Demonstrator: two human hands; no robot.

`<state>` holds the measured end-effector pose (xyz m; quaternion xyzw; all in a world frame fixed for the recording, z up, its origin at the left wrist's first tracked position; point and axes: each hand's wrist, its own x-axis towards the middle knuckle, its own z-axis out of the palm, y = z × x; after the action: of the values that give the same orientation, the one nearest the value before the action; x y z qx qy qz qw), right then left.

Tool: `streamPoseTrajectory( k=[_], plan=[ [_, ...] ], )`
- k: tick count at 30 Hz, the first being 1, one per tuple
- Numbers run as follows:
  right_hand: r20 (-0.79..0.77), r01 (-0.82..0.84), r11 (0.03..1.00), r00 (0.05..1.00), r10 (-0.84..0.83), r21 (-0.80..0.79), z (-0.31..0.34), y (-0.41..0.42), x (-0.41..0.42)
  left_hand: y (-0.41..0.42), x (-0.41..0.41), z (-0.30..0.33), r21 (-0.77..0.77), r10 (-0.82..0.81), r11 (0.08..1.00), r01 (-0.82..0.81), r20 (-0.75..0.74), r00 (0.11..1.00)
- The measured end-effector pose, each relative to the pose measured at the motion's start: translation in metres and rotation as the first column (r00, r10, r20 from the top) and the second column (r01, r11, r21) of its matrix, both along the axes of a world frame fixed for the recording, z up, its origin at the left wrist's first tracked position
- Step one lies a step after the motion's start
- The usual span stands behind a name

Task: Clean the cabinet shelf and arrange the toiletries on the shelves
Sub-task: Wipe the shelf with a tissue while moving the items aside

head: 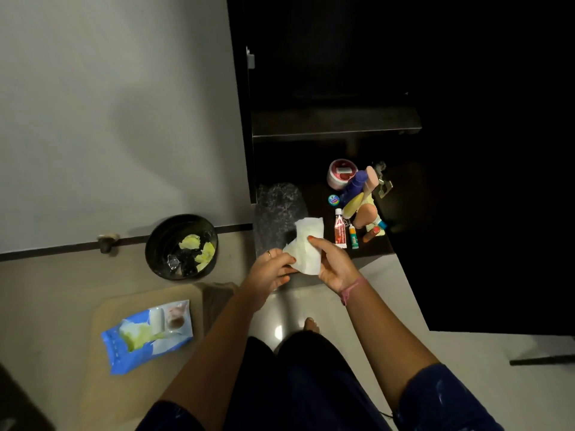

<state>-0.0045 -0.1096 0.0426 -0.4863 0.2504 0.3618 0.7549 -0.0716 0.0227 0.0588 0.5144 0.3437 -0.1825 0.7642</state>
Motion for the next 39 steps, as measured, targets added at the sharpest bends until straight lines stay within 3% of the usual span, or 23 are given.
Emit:
streamPoseTrajectory(
  k=[3,7,9,11,13,15,22,26,34,39],
  plan=[
    [0.062,-0.006,0.994,0.998,0.013,-0.109,-0.003,0.0,0.007,0.008,-0.002,-0.019,0.088,-0.005,0.996,0.007,-0.025,1.0],
    [0.252,-0.015,0.93,0.961,0.114,-0.366,0.001,0.01,0.047,0.024,0.013,-0.037,0.133,0.07,0.989,-0.067,-0.023,0.997],
    [0.378,-0.004,0.83,0.889,0.259,-0.558,0.003,0.017,0.075,0.032,0.021,-0.045,0.173,0.142,0.975,-0.137,-0.014,0.99],
    [0.445,0.047,0.648,0.765,0.466,-0.76,0.001,0.023,0.103,0.037,0.025,-0.054,0.226,0.212,0.952,-0.207,-0.001,0.977],
    [0.447,0.127,0.487,0.639,0.626,-0.864,-0.005,0.031,0.128,0.041,0.026,-0.064,0.229,0.297,0.929,-0.289,0.0,0.955],
    [0.448,0.161,0.436,0.549,0.705,-0.885,-0.019,0.04,0.149,0.045,0.025,-0.077,0.2,0.387,0.905,-0.375,-0.021,0.922],
    [0.106,-0.099,0.17,0.46,0.882,-0.98,-0.1,0.067,0.15,0.048,0.007,-0.113,0.18,0.579,0.812,-0.556,-0.124,0.806],
    [0.168,-0.055,0.2,0.358,0.919,-0.978,-0.119,0.091,0.149,0.042,-0.002,-0.13,0.172,0.57,0.821,-0.544,-0.201,0.797],
    [0.147,-0.03,0.148,0.025,0.989,-0.989,-0.128,0.128,0.16,0.022,-0.002,-0.143,0.042,0.465,0.881,-0.471,-0.262,0.846],
    [0.221,-0.047,0.218,-0.057,0.974,-0.975,-0.134,0.096,0.097,0.023,0.003,-0.143,-0.082,0.479,0.844,-0.53,-0.331,0.813]
  ],
)
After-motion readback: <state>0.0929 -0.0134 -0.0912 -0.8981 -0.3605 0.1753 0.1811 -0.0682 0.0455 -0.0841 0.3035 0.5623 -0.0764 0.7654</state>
